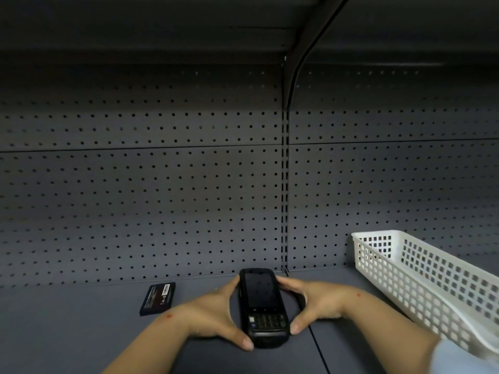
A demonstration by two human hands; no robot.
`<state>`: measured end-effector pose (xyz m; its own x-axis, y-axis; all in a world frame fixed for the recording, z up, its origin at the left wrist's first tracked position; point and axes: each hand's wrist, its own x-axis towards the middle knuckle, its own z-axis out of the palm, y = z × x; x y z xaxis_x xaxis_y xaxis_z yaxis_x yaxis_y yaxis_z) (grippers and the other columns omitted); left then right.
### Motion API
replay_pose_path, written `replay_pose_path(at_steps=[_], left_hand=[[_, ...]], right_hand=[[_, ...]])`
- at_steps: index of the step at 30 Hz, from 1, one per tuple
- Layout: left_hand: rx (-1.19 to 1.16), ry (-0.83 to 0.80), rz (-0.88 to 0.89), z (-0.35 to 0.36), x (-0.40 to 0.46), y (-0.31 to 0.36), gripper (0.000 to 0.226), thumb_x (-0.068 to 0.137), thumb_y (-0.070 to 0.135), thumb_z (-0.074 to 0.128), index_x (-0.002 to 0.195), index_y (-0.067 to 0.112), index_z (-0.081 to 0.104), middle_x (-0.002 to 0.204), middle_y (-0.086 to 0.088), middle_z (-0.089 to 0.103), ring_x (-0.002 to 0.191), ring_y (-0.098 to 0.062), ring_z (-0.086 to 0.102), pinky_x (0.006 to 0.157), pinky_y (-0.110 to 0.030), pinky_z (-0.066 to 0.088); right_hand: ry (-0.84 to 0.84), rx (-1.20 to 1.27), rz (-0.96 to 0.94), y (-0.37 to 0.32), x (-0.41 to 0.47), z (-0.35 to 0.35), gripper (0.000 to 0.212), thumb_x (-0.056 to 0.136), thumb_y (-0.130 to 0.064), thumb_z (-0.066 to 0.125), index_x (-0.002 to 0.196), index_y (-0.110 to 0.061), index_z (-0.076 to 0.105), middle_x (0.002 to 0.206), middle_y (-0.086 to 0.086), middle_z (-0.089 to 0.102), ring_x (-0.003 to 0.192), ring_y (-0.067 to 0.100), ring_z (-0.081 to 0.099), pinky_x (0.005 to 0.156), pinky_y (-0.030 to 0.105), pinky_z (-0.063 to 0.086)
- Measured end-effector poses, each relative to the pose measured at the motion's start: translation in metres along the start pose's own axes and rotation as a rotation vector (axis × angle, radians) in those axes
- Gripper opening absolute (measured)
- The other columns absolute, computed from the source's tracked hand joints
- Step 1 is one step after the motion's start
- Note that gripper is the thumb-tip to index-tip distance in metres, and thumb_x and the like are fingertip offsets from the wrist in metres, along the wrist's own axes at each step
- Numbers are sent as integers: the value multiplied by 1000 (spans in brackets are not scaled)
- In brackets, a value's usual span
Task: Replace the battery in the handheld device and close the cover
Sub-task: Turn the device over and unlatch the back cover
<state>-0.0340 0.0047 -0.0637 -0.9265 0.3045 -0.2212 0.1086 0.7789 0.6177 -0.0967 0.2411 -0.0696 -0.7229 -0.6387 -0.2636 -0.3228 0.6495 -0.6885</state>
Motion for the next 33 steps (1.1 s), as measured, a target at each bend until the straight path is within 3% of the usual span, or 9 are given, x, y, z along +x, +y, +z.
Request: replay_pose_path(at_steps=[4, 9, 12, 15, 19, 22, 26, 29, 33], left_hand=[[-17, 42, 49, 1, 2, 0, 121, 54, 35, 85, 144, 32, 4, 145, 9, 30, 130, -6, 29, 109, -20, 23], [14, 53, 59, 4, 7, -6, 128, 43, 46, 86, 143, 38, 7, 144, 11, 34, 134, -9, 28, 113, -27, 23], [49, 70, 58, 7, 11, -7, 135, 33, 57, 84, 142, 41, 7, 146, 13, 34, 138, -14, 23, 116, -33, 20], [58, 86, 60, 9, 14, -8, 127, 40, 52, 83, 142, 43, 8, 146, 13, 33, 141, -20, 18, 117, -37, 16], [45, 105, 93, 11, 12, -1, 121, 47, 45, 85, 143, 38, 11, 141, 21, 31, 141, -14, 18, 118, -37, 11], [4, 97, 66, 14, 12, 2, 129, 53, 39, 85, 145, 24, -4, 144, 20, 25, 140, -7, 14, 118, -38, 6], [-63, 76, 0, 16, 13, -1, 149, 41, 54, 83, 127, 41, -38, 152, 14, 25, 144, -20, 1, 117, -43, 13], [-92, 133, 30, 19, 9, 2, 150, 42, 50, 85, 116, 51, -44, 150, 11, 28, 144, -22, 0, 117, -46, 15], [-60, 199, 115, 21, 7, 7, 148, 48, 46, 85, 121, 45, -43, 153, 8, 17, 143, -17, 8, 118, -46, 4]], right_hand=[[0, 23, -32, 0, -1, 0, 105, 68, -11, 78, 146, -24, 9, 153, -12, 18, 138, 0, 15, 114, 19, 10], [-28, 73, -58, 0, -4, -2, 100, 72, -1, 72, 146, -17, 6, 142, -17, 18, 132, -4, 13, 107, 13, 10], [-20, 101, -74, 1, -6, -3, 101, 72, -2, 72, 146, -17, 6, 151, -13, 14, 135, -3, 13, 109, 15, 9], [8, 159, -95, 2, -9, -4, 99, 72, 0, 71, 146, -17, 7, 155, -6, 14, 136, -3, 13, 110, 16, 9], [57, 253, -159, -1, -12, -4, 99, 68, -4, 73, 145, -21, 13, 148, -13, 20, 135, -4, 17, 110, 15, 13], [94, 325, -201, -9, -10, -2, 96, 69, -8, 72, 145, -23, 15, 142, -20, 22, 134, -6, 19, 108, 11, 19], [154, 339, -261, -24, -1, 3, 95, 72, -14, 73, 145, -25, 14, 149, -15, 19, 137, -2, 16, 115, 23, 14], [157, 338, -276, -31, 5, 9, 91, 75, -14, 72, 145, -25, 14, 154, -9, 16, 140, 1, 15, 116, 24, 14], [119, 331, -276, -37, 10, 17, 92, 75, -18, 72, 145, -26, 14, 155, -8, 19, 140, 4, 17, 119, 31, 14]])
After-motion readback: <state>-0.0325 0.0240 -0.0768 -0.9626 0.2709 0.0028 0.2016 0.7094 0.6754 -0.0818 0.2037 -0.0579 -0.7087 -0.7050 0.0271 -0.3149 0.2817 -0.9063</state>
